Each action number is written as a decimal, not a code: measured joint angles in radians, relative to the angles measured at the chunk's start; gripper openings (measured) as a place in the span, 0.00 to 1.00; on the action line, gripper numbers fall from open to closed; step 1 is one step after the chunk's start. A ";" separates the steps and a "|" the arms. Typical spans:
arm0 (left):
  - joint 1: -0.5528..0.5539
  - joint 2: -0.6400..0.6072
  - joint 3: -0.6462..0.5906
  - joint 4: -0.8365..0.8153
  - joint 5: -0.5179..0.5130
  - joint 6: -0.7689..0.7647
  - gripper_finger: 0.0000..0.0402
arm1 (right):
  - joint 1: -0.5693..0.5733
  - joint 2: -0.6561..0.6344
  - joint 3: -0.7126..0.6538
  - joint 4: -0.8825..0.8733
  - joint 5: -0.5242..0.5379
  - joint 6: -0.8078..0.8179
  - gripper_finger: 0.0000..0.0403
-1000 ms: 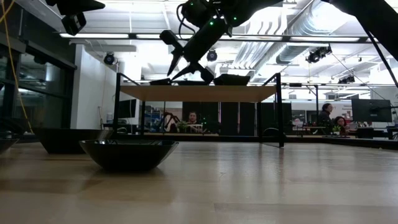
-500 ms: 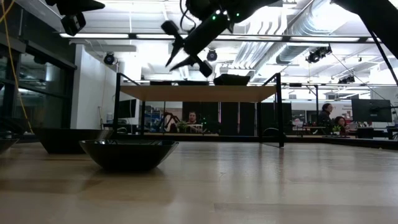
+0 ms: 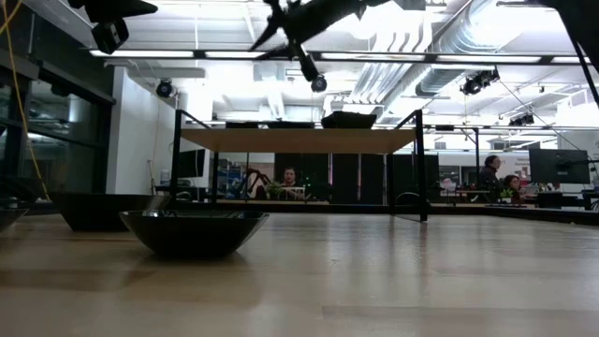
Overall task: Pick & Place Mini shaped plates
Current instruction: Stack the leaf-shaped plate on the leaf-shaped plate
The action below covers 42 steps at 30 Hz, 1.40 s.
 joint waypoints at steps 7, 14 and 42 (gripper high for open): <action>0.000 0.000 0.000 -0.002 0.000 -0.003 0.21 | 0.041 -0.065 0.000 0.000 -0.004 -0.059 0.17; 0.000 0.000 0.000 -0.020 -0.004 -0.023 0.21 | 0.092 -0.127 0.000 -0.008 -0.004 -0.118 0.17; 0.000 0.004 -0.001 -0.080 -0.089 -0.132 0.21 | 0.372 -0.273 0.001 -0.472 0.301 -0.509 0.17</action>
